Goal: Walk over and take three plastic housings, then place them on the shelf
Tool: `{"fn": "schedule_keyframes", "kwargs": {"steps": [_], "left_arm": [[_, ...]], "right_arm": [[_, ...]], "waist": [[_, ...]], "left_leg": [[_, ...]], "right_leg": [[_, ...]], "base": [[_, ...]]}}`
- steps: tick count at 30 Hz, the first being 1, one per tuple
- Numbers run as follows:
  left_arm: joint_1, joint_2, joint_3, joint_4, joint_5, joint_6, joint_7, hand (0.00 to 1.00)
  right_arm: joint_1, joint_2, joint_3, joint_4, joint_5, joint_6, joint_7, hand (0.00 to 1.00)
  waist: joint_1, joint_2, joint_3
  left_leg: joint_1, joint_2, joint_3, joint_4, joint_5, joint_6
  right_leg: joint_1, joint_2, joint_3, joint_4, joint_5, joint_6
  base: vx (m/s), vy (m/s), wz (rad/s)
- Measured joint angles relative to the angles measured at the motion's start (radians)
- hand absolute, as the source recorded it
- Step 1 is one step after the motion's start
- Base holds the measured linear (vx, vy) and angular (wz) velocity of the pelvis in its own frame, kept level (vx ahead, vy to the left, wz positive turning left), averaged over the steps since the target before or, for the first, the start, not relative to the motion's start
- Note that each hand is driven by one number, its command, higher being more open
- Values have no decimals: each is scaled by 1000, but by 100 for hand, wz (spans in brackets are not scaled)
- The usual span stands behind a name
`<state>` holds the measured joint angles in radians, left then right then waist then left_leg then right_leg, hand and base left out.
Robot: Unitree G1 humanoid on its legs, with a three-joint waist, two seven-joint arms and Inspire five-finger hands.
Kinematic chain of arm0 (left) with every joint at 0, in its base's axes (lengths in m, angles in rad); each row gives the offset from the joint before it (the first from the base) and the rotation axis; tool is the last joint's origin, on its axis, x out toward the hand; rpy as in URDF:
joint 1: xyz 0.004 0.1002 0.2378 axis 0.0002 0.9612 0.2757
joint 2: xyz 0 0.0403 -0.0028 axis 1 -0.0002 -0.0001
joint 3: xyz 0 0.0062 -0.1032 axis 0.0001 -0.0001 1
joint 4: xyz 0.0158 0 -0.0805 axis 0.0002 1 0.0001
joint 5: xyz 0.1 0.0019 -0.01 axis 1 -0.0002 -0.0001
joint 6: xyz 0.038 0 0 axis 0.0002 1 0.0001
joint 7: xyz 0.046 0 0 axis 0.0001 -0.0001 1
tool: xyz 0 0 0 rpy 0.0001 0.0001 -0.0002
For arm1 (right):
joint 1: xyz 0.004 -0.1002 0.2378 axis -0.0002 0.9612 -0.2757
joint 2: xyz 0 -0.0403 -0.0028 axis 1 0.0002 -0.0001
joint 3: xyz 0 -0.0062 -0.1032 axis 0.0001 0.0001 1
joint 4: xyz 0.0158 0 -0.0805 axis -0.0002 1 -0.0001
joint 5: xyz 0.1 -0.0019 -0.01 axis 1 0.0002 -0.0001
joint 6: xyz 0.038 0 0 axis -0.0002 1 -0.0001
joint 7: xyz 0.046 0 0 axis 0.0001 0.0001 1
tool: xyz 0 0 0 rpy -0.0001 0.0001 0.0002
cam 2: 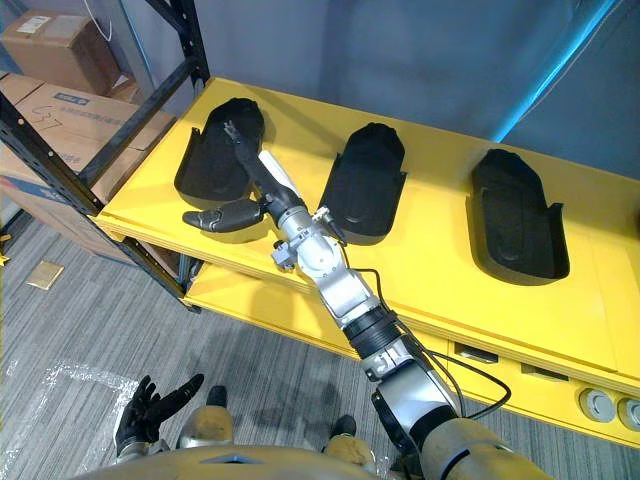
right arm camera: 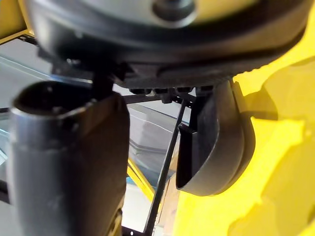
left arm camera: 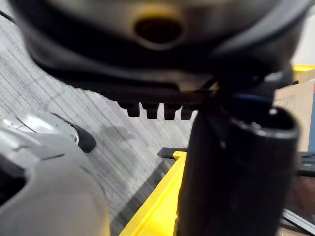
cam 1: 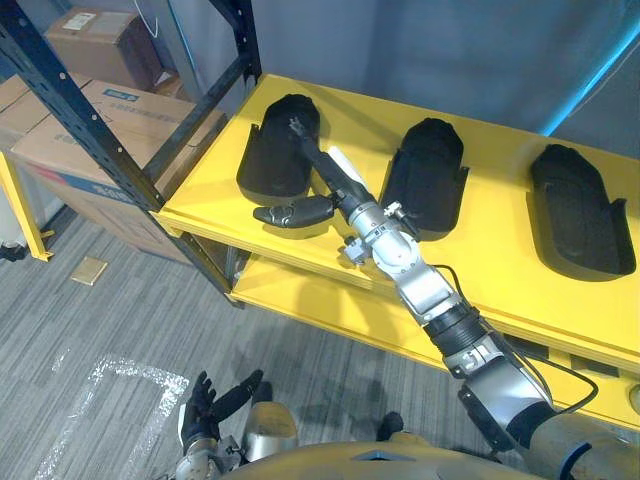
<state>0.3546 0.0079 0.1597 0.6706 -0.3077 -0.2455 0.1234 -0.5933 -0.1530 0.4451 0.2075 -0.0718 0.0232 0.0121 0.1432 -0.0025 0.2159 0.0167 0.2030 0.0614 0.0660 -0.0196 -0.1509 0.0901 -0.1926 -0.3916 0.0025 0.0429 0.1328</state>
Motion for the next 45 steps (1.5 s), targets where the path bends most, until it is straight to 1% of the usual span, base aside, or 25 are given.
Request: {"fn": "schedule_keyframes", "kwargs": {"steps": [2,11,14,18,20,22,25,29,34,37,40,45], "left_arm": [[0,2,0,0,0,6,-1,100],[-1,8,-2,7,0,10,-2,100],[-1,8,-2,7,0,10,-2,100],[-1,10,-4,7,0,10,-1,100],[-1,12,-4,7,0,10,-2,100],[-1,13,-4,7,0,10,-2,100],[-1,16,-4,7,0,11,-2,100],[-1,27,-4,9,0,10,-2,100],[-1,32,-3,10,0,13,0,100],[-1,32,-3,9,0,19,3,100],[-2,35,1,9,0,33,4,100],[-2,38,4,8,1,35,4,100]], "right_arm": [[0,0,1,-15,1,17,8,100],[0,-13,21,-40,3,21,33,100],[0,-13,26,-62,-1,36,30,100],[0,-15,27,-67,-42,78,19,100],[1,-26,27,-67,-44,80,21,100],[1,-34,27,-67,-49,80,38,100],[4,-40,28,-67,-80,82,89,100],[16,-50,52,-68,-82,119,145,100],[22,-71,78,-90,-81,141,220,100],[21,-87,103,-120,-77,139,246,100],[19,-88,116,-123,-70,138,249,100],[19,-87,118,-123,-62,138,246,100]], "waist": [[-4,0,0],[-9,-1,0],[-9,-2,0],[-10,-4,0],[-11,-7,1],[-11,-9,1],[-11,-12,3],[-12,-23,6],[-12,-31,5],[-12,-33,4],[-12,-38,1],[-10,-45,-3]], "left_leg": [[0,0,1,0,0,0],[4,0,9,0,-3,0],[4,0,10,0,-3,1],[4,0,11,0,-4,1],[5,1,14,0,-4,1],[4,1,19,0,-4,2],[4,0,26,0,-4,2],[6,0,27,1,-5,2],[5,0,28,3,-11,5],[3,0,28,4,-11,4],[-13,1,28,18,-12,2],[-13,0,28,18,-12,2]], "right_leg": [[0,0,1,0,0,0],[-2,0,10,0,1,1],[-2,0,10,0,1,1],[-3,0,12,0,0,1],[-6,0,15,2,0,1],[-11,-1,17,5,0,1],[-19,-3,26,11,0,0],[-20,-3,29,12,0,0],[-21,-3,31,13,0,0],[-24,-3,32,13,0,0],[-36,-3,33,16,0,0],[-35,-4,32,16,0,0]], "base": [[0,0,0],[0,0,-1],[0,0,0],[0,0,0],[-2,3,-2],[-3,7,-7],[-2,6,-6],[-1,2,-1],[0,0,0],[0,0,0],[0,0,0],[0,0,0]]}}
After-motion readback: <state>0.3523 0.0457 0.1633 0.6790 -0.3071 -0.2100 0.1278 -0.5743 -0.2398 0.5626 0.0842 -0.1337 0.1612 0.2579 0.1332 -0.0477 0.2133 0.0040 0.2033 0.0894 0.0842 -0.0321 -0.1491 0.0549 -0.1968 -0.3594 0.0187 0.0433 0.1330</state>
